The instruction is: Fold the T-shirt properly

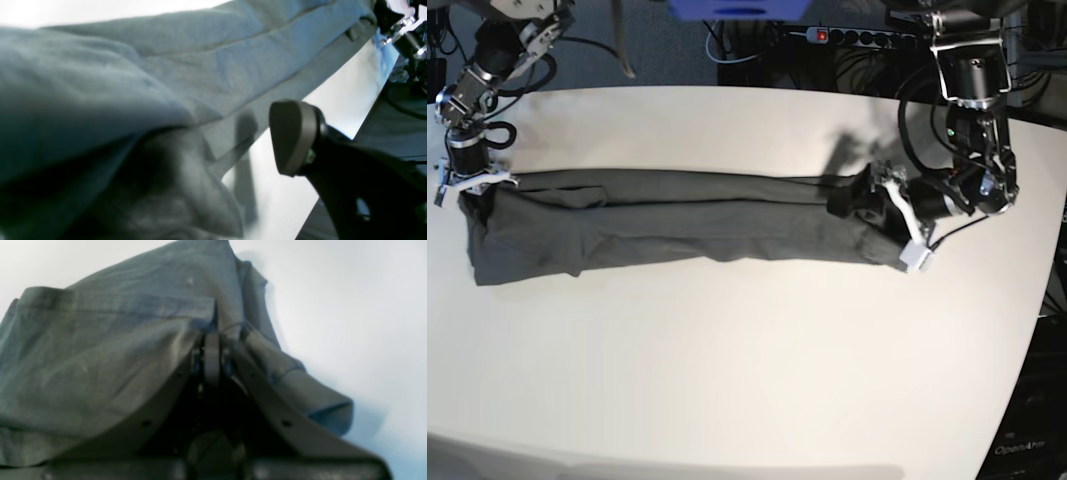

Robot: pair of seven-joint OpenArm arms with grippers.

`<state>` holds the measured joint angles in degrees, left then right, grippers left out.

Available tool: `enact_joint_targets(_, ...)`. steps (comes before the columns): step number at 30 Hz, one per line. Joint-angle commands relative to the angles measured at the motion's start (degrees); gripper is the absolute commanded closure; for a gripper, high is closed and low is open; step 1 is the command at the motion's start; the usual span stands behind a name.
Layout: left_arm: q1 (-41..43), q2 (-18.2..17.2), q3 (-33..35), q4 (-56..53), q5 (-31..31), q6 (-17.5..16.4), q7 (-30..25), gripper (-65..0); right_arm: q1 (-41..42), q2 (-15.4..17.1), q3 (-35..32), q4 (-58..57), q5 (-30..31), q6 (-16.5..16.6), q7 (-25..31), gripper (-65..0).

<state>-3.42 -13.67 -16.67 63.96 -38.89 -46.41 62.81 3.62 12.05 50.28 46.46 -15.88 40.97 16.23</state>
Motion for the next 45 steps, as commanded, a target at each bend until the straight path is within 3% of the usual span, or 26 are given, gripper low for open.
enact_joint_targets(1, 3.9, -2.11, -0.08, -3.09, 30.76, 6.41, 17.19, -52.1, -1.2, -0.32, 0.05, -0.79, -5.18, -0.97, -8.45, -0.3)
enact_joint_targets(6, 3.64, -4.48, -0.52, -3.09, 30.67, 6.41, 17.19, -46.4, -1.2, -0.32, -0.04, -0.96, -5.18, -0.97, -8.45, -0.3)
enact_joint_targets(22, 0.21, -7.12, -3.42, -3.7, 30.67, 6.41, 17.19, -46.4, -1.2, -0.32, -0.04, -1.05, -5.18, -0.97, -8.45, -0.3)
enact_joint_targets(34, -1.02, -2.46, -2.89, -3.7, 31.2, 6.41, 17.19, -46.5, -1.29, -0.32, -0.04, -1.05, -5.18, -0.97, -8.45, -0.3)
enact_joint_targets(42, -1.02, -2.02, -2.89, -3.7, 31.03, 6.41, 17.19, -45.9, -1.29, -0.32, -0.04, -1.05, -5.18, -0.97, -8.45, -0.3)
enact_joint_targets(45, -1.02, -1.14, -2.81, -3.7, 31.29, 6.41, 17.19, -39.7, -1.29, -0.32, -0.04, -1.05, -5.18, -0.97, -8.45, -0.3)
